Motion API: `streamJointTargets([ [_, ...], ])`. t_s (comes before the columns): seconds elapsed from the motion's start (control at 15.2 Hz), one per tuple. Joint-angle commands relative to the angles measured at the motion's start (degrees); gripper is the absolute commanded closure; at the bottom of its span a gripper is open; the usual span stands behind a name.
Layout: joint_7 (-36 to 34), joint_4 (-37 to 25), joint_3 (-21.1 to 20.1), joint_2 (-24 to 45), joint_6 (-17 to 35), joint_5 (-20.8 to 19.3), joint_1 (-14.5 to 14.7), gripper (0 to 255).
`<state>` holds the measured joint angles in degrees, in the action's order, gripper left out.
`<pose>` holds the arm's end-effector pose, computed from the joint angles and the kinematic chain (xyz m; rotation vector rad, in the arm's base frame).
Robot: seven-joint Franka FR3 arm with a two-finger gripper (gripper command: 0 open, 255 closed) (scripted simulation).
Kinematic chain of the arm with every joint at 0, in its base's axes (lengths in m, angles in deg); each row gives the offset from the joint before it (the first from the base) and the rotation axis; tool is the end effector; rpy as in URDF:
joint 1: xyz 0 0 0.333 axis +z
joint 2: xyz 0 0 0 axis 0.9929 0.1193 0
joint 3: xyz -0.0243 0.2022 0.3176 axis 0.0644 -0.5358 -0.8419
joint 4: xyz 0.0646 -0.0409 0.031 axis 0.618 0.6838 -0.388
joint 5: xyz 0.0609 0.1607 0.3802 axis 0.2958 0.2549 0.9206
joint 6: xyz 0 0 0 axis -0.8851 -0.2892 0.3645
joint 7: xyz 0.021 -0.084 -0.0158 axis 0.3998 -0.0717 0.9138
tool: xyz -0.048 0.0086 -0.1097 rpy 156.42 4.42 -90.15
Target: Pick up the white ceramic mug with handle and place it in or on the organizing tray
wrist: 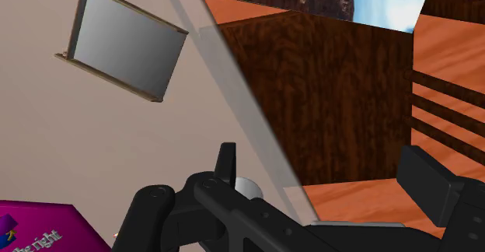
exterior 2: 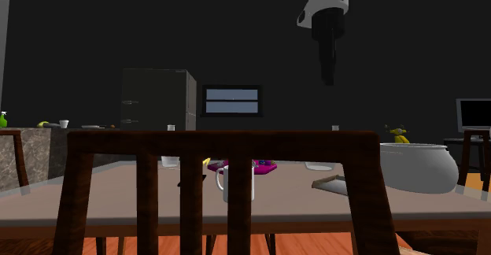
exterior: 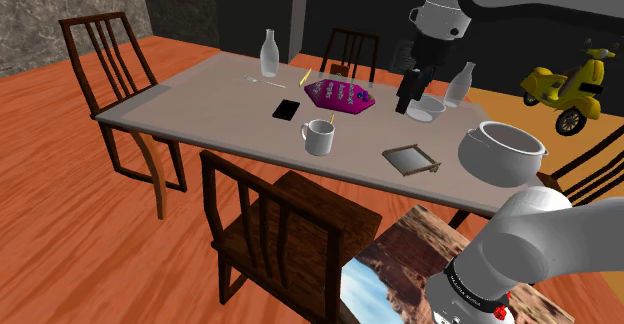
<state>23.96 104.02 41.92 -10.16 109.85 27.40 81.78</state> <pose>0.3021 0.0229 0.6451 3.0749 0.2792 0.0499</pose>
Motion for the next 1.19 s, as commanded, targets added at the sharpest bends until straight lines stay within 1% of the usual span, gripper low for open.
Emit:
streamJointTargets([
  [0.0,0.0,0.0,0.0,0.0,0.0,0.0,0.0,0],
  [0.26,0.9,0.1,0.9,6.7,6.5,-0.5,-0.6,0],
  [0.53,1.8,-1.0,1.7,14.1,12.5,-0.8,-1.1,0],
  [0.79,2.7,-3.4,2.5,22.1,17.8,-1.0,-1.6,0],
  [1.12,3.8,-8.1,3.3,32.5,23.1,-1.0,-2.1,0],
])
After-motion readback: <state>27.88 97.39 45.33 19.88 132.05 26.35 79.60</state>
